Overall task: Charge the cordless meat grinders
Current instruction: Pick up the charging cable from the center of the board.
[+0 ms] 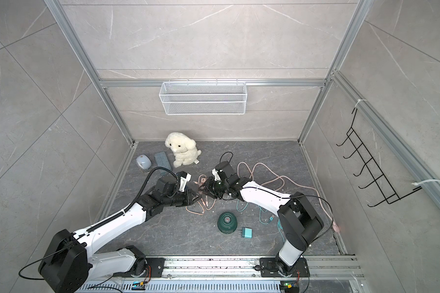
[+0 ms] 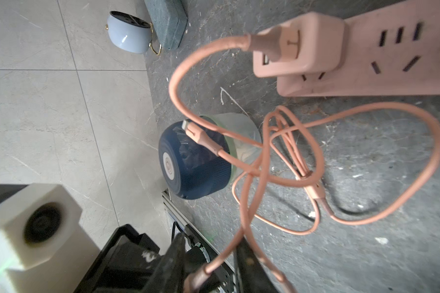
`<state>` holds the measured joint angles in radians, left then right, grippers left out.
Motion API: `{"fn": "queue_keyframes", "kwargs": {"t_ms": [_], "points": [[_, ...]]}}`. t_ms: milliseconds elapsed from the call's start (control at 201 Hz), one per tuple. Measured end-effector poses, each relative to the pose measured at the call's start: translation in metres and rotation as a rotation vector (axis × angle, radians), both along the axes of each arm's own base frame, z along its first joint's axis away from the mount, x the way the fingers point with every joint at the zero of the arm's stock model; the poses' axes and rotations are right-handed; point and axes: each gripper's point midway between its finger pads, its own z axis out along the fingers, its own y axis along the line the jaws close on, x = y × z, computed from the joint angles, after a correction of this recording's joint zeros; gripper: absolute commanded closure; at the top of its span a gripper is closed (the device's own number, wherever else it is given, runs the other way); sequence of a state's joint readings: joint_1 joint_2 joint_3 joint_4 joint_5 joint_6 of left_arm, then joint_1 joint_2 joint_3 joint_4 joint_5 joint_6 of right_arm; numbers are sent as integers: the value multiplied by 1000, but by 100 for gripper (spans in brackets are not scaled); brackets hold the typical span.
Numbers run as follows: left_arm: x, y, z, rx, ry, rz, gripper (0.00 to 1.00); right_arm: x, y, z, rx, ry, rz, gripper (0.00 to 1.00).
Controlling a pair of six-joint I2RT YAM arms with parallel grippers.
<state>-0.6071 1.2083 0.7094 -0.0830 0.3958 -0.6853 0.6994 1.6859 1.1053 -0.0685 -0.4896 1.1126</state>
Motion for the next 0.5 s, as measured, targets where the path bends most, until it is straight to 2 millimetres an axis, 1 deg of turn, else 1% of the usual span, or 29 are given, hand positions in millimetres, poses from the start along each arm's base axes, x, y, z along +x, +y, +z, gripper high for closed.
{"fn": "queue_keyframes", "kwargs": {"t_ms": [95,204,369,503], "points": [[0,0,1,0,-6,-3,100,2,1,-8,-7,13,-2,69],[-1,0,0,4,-4,-5,100,4,4,-11,-1,25,-14,77],[-1,0,0,7,-11,-11,100,5,6,-9,14,31,-23,78],[-2,2,-2,22,-14,-21,100,4,7,-8,20,45,-32,89]]}}
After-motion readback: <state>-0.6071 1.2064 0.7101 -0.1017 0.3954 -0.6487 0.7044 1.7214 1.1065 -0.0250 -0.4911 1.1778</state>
